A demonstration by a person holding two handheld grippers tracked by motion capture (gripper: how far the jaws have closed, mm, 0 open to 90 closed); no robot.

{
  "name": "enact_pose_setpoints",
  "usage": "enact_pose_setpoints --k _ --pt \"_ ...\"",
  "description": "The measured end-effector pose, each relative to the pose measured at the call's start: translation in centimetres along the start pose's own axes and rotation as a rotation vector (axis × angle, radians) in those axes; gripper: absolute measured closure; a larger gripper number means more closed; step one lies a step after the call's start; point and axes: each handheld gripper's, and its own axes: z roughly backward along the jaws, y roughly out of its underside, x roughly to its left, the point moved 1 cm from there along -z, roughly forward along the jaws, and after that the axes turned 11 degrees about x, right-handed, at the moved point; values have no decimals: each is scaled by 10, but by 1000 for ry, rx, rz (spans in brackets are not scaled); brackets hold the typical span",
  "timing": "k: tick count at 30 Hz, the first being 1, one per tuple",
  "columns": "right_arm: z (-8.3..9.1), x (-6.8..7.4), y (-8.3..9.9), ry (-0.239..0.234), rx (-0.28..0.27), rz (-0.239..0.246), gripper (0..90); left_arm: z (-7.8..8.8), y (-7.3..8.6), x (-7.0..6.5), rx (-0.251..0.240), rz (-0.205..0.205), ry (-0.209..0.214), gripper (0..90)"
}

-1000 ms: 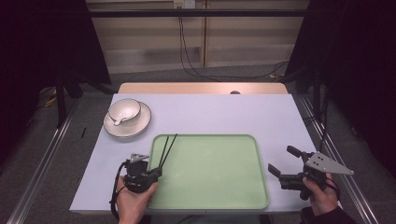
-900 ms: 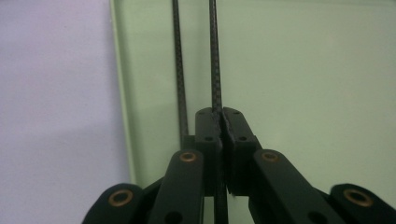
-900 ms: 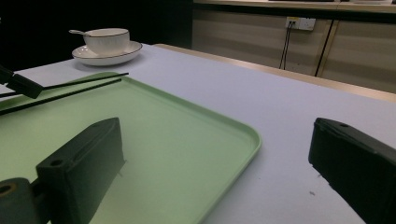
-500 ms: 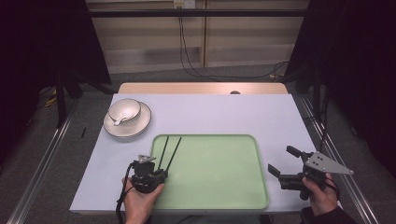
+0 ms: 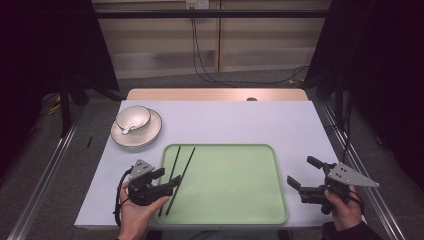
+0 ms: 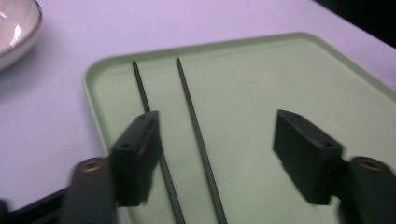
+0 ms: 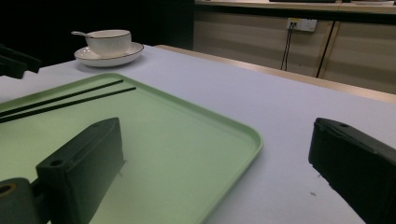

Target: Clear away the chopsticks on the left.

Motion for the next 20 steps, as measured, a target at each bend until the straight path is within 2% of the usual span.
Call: enact_pose_setpoints --k 2,4,5,9,10,12,15,17,20 --pt "0 0 0 -1 -2 1 28 10 2 3 -62 -26 -7 152" --pt "0 0 0 4 -2 2 28 20 5 10 -104 -41 -28 76" --pt "0 0 0 3 -2 1 28 25 7 14 -119 -43 -19 56" --pt "1 0 0 5 -5 1 28 42 19 27 -176 -70 -70 28" --pt "1 0 0 6 -5 -1 28 46 23 31 -179 -57 -80 29" --pt "1 0 0 10 -7 -15 27 54 31 38 -175 -34 -72 28" --pt "1 -1 0 11 -3 -4 27 62 39 47 -214 -6 -69 23" --pt "1 -1 0 11 -5 -9 27 64 44 50 -227 -1 -110 23" --pt "0 0 0 8 -6 -8 27 67 47 52 -245 5 -84 20"
